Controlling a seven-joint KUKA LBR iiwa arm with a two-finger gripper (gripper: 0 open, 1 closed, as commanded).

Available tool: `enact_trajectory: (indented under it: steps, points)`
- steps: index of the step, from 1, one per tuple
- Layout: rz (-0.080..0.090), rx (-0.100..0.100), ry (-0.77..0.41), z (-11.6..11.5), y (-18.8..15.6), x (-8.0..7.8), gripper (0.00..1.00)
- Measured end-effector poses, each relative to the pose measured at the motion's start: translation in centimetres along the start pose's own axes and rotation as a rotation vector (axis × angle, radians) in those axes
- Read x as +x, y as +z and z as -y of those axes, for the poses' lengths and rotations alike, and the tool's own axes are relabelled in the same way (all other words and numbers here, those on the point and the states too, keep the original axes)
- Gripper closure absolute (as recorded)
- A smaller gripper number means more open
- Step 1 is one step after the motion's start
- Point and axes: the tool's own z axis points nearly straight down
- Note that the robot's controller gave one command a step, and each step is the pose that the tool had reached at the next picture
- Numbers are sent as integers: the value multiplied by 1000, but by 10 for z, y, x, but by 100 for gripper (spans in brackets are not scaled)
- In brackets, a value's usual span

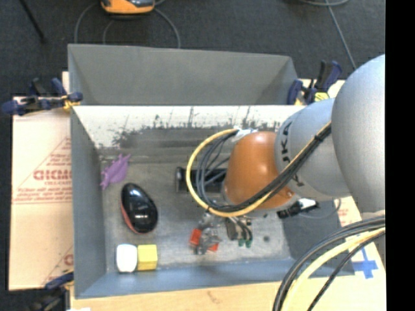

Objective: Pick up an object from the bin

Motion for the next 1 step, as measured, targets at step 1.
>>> enact_trajectory:
  steps: [1]
  points:
    - [-6,0,9,-22,-31,7,100]
